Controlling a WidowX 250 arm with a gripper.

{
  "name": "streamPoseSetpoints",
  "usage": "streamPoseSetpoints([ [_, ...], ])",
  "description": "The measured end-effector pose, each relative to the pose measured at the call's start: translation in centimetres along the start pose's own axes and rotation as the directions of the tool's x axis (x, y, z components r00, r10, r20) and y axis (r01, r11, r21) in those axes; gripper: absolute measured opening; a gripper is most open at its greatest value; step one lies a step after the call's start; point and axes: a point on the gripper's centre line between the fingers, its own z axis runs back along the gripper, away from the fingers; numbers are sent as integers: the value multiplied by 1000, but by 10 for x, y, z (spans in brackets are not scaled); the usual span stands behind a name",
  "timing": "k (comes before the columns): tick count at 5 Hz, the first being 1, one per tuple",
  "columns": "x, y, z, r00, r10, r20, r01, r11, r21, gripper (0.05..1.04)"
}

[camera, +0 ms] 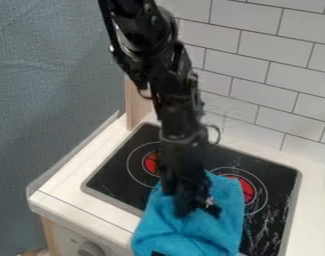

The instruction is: Fold the cloth from top to bottom

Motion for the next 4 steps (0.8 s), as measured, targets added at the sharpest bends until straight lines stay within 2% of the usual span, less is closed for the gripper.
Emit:
streamPoseSetpoints([
  [1,10,-6,22,999,-3,51,1,1000,25,781],
  [2,17,-8,42,995,2,102,-6,999,38,1015],
  [4,33,-23,86,976,-32,216,17,997,70,999],
])
